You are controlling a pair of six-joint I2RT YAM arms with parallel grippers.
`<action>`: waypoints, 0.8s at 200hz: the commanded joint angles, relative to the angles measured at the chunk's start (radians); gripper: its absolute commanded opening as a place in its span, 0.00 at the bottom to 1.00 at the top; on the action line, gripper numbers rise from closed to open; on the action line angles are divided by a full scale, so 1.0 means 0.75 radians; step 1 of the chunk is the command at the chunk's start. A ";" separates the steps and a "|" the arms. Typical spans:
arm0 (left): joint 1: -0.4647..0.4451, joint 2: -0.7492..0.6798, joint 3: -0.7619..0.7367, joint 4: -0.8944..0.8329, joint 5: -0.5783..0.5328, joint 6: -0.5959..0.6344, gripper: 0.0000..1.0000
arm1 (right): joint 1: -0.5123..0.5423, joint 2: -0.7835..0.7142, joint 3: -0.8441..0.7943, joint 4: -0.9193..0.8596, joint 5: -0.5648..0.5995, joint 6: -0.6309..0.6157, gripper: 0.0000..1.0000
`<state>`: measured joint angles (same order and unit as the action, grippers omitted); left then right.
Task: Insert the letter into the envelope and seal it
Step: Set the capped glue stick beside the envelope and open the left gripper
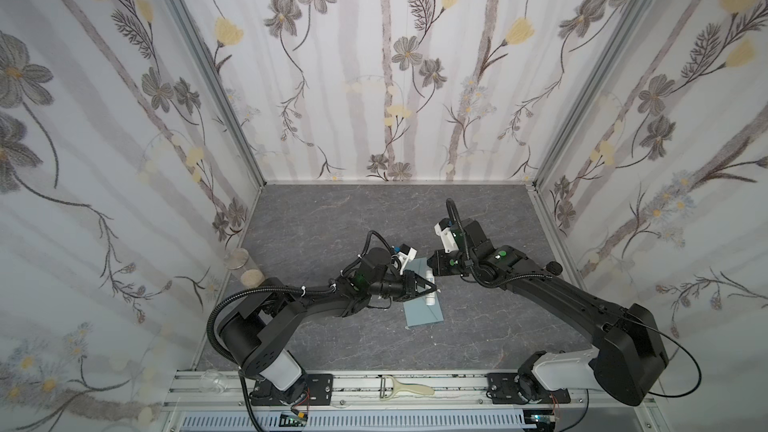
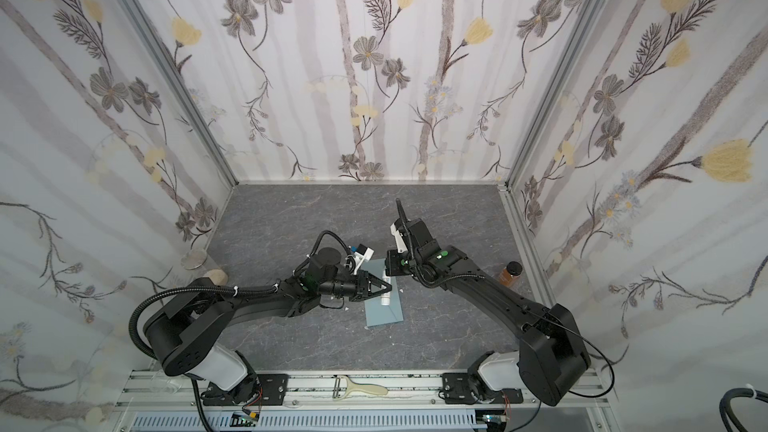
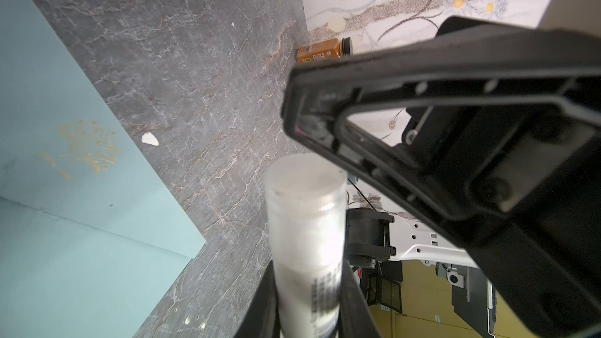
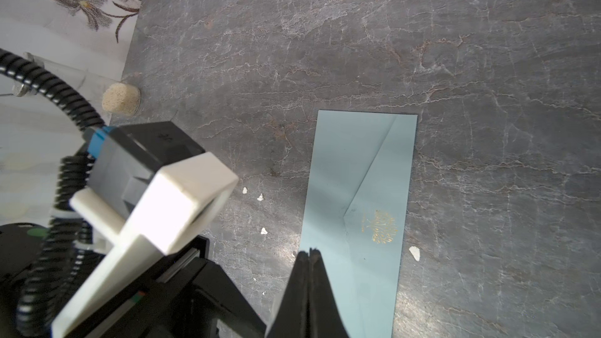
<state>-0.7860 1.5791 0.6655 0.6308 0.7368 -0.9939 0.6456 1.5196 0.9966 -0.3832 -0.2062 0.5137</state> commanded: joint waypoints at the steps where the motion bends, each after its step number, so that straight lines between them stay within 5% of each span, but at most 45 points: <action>1: 0.003 -0.012 0.001 0.079 -0.019 0.026 0.00 | 0.008 0.001 0.000 -0.023 -0.015 -0.011 0.00; 78: 0.032 -0.022 -0.008 0.058 -0.053 0.031 0.00 | 0.064 -0.042 -0.084 0.006 -0.049 0.035 0.00; 106: 0.063 -0.048 -0.039 0.011 -0.106 0.036 0.00 | 0.032 -0.088 -0.090 0.046 0.054 0.066 0.02; 138: 0.102 -0.095 -0.053 -0.267 -0.292 0.130 0.00 | -0.087 -0.135 -0.084 0.138 0.079 0.099 0.15; 160: 0.106 -0.127 0.020 -0.636 -0.567 0.278 0.00 | -0.135 -0.140 -0.077 0.179 0.080 0.097 0.23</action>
<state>-0.7124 1.5074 0.6365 0.4328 0.5514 -0.9176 0.5682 1.4208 0.9325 -0.3149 -0.1520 0.5686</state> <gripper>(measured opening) 0.209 0.186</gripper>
